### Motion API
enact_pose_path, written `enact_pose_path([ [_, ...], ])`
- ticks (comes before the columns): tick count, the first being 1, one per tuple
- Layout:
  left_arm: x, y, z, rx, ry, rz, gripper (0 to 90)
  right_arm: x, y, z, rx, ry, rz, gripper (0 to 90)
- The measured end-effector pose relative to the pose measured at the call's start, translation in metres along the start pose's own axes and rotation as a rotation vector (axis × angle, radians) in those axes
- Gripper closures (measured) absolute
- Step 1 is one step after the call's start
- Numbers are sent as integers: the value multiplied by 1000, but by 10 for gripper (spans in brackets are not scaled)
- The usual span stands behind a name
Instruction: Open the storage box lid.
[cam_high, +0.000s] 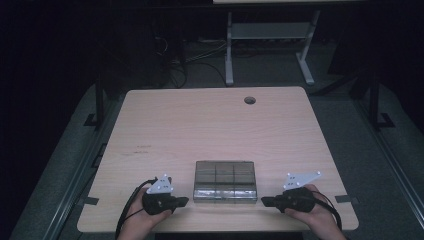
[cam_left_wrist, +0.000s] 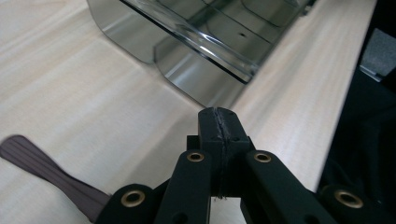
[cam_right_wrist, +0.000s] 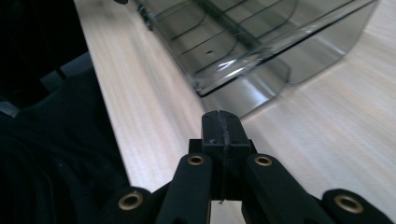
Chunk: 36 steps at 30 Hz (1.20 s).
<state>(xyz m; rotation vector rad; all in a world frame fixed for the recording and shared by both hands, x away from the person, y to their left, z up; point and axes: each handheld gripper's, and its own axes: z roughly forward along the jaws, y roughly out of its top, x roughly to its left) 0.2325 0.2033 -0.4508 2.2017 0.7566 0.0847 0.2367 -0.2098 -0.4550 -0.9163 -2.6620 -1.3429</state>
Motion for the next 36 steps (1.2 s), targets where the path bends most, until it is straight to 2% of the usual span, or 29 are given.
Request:
enact_pose_path([
  [7,-4,4,1,0,-2,17,900,4,2,1,-5,0,-44,900],
  [12,-3,5,1,-4,-4,21,895,6,4,5,-1,13,-45,900],
  [23,-4,12,3,-14,-12,36,900,5,5,4,-26,9,-56,900],
  [36,-4,13,2,-12,-23,54,900,6,6,5,-27,4,-56,900],
])
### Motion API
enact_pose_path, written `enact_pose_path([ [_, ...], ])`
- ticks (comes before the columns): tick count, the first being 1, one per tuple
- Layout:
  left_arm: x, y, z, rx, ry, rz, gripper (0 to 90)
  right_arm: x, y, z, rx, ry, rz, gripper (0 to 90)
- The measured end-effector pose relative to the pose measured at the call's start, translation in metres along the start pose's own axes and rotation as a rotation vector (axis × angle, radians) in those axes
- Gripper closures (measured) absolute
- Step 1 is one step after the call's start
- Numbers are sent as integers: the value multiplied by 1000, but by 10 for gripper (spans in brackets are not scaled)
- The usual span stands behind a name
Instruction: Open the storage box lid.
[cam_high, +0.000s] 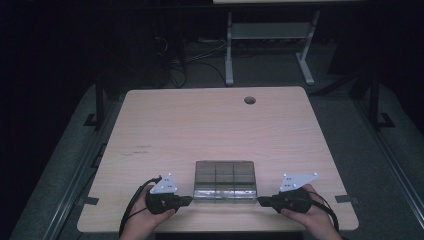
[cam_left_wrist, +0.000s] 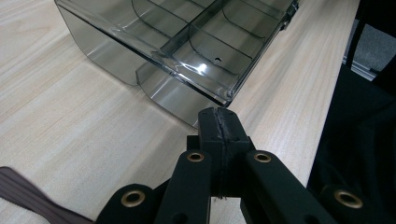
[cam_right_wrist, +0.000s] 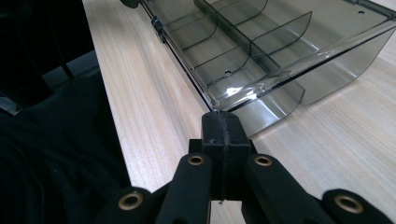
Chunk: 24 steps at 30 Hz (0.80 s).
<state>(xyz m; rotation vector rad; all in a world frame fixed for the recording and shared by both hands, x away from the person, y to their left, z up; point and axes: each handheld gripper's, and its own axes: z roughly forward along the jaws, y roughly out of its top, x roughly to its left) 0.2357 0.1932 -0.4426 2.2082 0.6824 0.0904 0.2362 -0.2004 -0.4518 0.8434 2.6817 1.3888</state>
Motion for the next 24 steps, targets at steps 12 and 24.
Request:
enact_pose_path([
  [12,-2,2,-1,-19,-10,-2,900,-1,0,-1,3,-7,-5,900],
  [24,-3,4,-2,-53,-19,-13,900,-2,2,-3,-36,-1,10,900],
])
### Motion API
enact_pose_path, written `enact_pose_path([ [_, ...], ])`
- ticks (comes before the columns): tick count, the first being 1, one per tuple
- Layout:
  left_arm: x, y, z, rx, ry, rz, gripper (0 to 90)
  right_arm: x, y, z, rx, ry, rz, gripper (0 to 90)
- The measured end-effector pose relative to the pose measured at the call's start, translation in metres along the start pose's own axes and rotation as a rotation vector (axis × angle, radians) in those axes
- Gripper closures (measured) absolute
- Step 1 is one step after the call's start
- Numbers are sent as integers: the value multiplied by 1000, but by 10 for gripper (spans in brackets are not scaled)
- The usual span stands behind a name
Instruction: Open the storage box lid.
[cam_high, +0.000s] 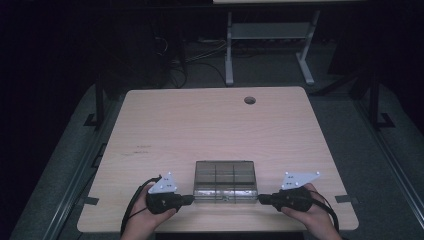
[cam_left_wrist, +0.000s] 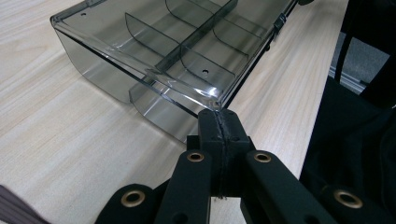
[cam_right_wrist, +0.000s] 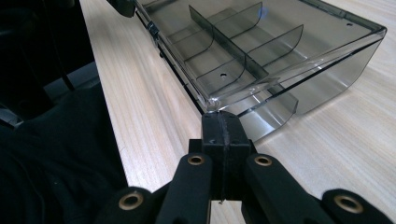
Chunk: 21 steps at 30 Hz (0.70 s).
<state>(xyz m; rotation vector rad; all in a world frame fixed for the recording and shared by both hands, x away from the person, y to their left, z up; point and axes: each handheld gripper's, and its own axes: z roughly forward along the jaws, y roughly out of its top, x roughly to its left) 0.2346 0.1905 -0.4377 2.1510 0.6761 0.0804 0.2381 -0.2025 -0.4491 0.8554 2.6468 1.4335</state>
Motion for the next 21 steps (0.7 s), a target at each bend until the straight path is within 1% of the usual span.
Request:
enact_pose_path([
  [1,0,0,0,-7,-2,-2,900,0,0,0,-1,1,-5,900],
  [6,1,0,0,-20,-6,-8,900,1,1,2,-12,7,6,900],
  [11,1,2,1,-51,-10,-13,900,0,3,2,-37,9,6,900],
  [15,2,2,1,-69,-7,-11,900,0,4,2,-52,11,7,900],
  [20,3,3,2,-84,-6,-13,900,1,6,4,-56,11,7,900],
  [21,4,4,2,-86,-6,-7,900,1,7,4,-59,11,7,900],
])
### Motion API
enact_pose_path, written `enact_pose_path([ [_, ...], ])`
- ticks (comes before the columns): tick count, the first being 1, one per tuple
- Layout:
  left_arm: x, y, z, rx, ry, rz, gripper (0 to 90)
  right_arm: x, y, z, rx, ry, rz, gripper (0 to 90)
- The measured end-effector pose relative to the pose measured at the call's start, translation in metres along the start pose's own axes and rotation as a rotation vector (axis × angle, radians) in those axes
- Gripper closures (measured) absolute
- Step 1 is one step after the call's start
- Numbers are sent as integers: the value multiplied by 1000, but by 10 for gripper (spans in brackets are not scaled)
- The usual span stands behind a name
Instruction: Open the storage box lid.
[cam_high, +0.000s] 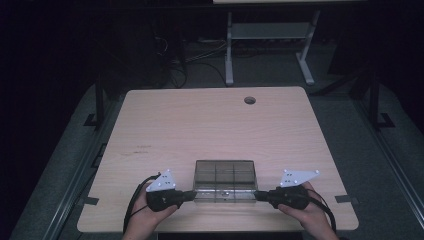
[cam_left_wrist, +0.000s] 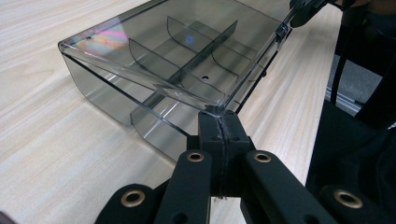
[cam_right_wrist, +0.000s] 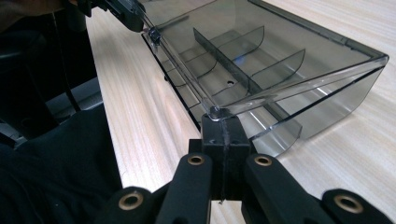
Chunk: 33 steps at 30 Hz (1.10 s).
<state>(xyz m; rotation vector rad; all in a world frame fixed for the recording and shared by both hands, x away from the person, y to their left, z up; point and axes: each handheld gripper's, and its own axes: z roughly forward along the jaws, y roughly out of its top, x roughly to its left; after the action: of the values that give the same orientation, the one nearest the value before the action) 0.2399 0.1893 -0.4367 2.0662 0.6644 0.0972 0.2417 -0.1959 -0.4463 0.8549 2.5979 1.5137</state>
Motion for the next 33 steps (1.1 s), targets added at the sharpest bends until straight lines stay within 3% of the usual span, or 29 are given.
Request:
enact_pose_path([
  [6,2,2,5,-11,3,7,900,-3,1,0,-15,-9,1,900],
  [14,9,6,4,-41,-35,-22,900,-8,7,-2,-17,-5,28,900],
  [33,20,18,3,-65,-35,16,900,-15,23,0,-32,-1,31,900],
])
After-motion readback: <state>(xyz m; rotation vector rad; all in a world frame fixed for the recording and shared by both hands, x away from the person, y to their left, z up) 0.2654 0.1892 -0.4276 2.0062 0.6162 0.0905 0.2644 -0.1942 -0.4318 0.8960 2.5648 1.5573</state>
